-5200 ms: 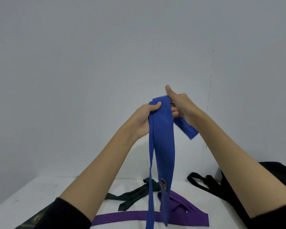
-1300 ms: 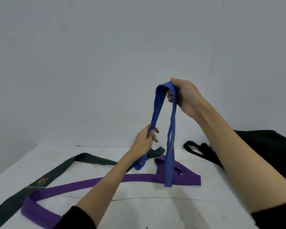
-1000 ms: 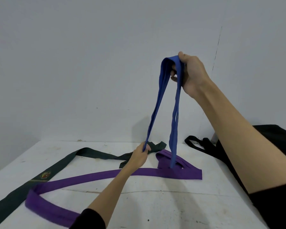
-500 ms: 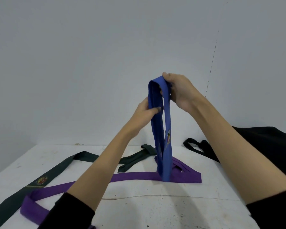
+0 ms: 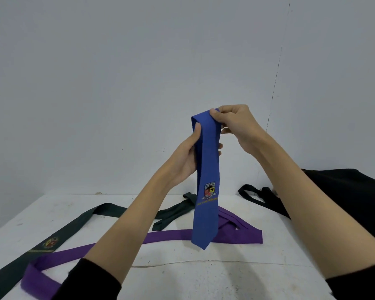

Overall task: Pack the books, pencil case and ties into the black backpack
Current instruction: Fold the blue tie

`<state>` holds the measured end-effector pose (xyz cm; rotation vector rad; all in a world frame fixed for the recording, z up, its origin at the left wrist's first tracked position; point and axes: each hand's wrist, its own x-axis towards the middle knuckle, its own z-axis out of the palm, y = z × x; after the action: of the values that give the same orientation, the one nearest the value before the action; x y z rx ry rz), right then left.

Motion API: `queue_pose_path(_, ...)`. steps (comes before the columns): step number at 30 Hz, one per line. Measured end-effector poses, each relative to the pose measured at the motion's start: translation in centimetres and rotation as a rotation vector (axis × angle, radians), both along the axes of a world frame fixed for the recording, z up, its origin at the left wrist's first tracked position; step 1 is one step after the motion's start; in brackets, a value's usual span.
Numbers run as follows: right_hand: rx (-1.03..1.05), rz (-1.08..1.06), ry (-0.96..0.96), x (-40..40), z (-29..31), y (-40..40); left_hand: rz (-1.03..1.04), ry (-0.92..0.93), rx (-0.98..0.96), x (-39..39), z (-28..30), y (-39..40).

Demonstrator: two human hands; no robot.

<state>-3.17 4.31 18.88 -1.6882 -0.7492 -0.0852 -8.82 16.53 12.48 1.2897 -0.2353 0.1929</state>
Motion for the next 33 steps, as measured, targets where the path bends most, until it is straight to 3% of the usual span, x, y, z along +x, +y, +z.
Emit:
queue_pose_path(5,0.011,-0.011,0.003,-0.1,-0.1,-0.2,0.000,0.006,0.107,0.0,0.3,0.5)
queue_pose_path(10,0.034,-0.004,0.033,-0.1,-0.5,-0.2,-0.049,-0.006,0.048,-0.1,0.9,0.6)
queue_pose_path(18,0.080,0.027,0.069,-0.4,-0.5,-0.2,0.087,0.017,0.122,0.7,1.2,0.5)
queue_pose_path(24,0.153,0.051,0.151,-0.4,-0.3,-0.5,0.071,0.023,0.125,0.6,1.0,0.4)
queue_pose_path(33,0.075,0.013,0.084,-0.8,-0.6,-0.1,0.083,-0.002,0.120,0.9,0.9,0.3)
